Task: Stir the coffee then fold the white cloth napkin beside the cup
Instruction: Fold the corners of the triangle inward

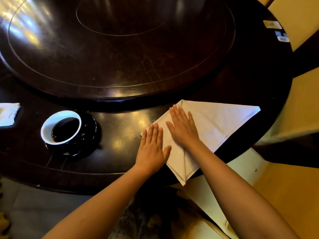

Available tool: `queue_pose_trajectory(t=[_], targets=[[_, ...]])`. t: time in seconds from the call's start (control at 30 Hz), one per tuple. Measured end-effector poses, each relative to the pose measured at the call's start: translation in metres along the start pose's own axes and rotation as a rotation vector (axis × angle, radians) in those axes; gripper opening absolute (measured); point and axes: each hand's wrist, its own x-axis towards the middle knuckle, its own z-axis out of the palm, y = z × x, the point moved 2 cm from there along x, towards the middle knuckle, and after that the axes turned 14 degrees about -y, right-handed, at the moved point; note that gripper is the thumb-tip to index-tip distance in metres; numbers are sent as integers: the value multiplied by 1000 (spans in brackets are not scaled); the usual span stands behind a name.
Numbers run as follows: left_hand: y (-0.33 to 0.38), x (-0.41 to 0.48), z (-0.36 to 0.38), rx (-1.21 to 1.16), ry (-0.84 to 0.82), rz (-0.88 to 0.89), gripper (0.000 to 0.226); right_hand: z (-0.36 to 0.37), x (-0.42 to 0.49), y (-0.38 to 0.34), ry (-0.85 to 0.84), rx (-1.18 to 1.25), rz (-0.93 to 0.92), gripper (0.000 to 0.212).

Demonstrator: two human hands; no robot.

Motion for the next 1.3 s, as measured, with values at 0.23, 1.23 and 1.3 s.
queue_pose_trajectory(t=[0.23,1.23,1.3], targets=[[-4,0,-3,11,-86,29,86,-22,39,31,44,48,197,58],[11,107,-47,117,-17,370,61,-108,-48,188,331,-26,463,13],[11,107,-47,114,-27,371,60,-109,-57,159,345,-39,355,13]])
